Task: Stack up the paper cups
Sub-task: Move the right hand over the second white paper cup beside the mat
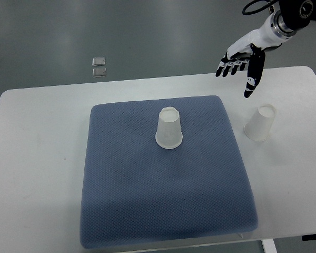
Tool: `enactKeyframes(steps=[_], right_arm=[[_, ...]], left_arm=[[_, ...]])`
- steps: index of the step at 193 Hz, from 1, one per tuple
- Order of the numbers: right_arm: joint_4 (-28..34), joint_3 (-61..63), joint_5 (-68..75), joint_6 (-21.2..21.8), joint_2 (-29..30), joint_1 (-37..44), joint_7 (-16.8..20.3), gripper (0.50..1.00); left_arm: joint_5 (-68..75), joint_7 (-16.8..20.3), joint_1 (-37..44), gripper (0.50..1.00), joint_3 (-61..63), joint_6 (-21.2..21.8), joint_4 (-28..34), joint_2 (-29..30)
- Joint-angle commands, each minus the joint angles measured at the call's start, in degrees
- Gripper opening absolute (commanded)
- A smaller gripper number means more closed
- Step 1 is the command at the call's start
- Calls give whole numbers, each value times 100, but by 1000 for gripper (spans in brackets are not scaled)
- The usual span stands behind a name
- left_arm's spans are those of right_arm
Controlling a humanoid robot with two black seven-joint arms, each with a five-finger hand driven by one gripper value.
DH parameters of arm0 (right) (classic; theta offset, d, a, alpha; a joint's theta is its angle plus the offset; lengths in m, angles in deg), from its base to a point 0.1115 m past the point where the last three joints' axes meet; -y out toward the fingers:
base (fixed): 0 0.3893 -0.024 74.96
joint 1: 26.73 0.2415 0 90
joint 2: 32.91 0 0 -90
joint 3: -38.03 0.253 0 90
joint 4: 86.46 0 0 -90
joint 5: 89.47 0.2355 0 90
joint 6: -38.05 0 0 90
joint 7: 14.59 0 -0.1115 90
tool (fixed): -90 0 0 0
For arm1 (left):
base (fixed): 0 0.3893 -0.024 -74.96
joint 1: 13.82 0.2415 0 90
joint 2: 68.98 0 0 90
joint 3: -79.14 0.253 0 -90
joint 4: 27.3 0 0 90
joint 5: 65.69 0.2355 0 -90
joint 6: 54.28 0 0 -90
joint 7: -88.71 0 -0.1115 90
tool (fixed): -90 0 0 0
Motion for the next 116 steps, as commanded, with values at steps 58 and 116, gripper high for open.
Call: enactKeyframes(steps=[58,116], right_arm=[[583,-482,-136,7,-12,641,141,932],[530,-816,-162,-636,58,263,343,930]], left_arm=[[2,0,0,1000,0,1,-6,0],[2,0,0,1000,0,1,-6,0]])
